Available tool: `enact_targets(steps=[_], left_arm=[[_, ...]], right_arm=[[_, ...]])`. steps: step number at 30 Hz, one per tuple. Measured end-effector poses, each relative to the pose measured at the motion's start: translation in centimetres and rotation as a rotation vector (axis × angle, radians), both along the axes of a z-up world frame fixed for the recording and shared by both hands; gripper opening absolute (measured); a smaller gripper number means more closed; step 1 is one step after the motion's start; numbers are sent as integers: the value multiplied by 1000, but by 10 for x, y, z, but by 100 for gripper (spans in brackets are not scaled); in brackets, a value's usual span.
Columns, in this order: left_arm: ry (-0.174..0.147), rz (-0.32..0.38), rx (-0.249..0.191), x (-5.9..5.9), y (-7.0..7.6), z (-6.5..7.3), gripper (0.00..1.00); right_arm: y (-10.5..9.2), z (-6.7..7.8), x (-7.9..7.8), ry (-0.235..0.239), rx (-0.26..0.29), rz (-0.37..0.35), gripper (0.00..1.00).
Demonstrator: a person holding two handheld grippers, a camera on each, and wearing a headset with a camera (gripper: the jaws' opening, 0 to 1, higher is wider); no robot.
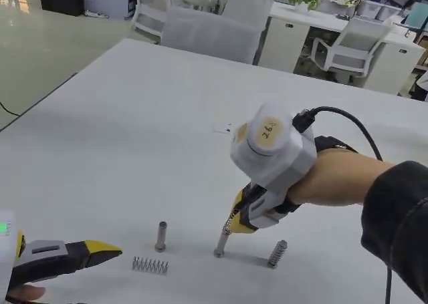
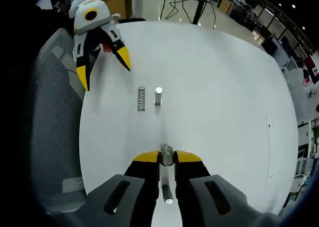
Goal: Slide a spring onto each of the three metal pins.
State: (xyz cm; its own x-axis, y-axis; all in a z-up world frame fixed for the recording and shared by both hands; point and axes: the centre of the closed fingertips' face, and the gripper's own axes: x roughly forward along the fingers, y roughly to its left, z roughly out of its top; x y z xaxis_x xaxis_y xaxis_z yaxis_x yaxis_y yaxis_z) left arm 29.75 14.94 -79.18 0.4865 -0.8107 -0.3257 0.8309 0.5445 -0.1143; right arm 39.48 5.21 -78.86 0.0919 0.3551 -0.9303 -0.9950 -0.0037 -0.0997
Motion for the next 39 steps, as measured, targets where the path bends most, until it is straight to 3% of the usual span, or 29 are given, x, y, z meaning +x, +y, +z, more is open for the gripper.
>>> enact_targets(steps=[14, 39], left_arm=[[0, 9, -2, 1, 0, 0, 47], [0, 12, -2, 0, 1, 1, 47]], right_arm=[[2, -23, 2, 33, -23, -4, 8], [4, -56, -8, 73, -55, -14, 8]])
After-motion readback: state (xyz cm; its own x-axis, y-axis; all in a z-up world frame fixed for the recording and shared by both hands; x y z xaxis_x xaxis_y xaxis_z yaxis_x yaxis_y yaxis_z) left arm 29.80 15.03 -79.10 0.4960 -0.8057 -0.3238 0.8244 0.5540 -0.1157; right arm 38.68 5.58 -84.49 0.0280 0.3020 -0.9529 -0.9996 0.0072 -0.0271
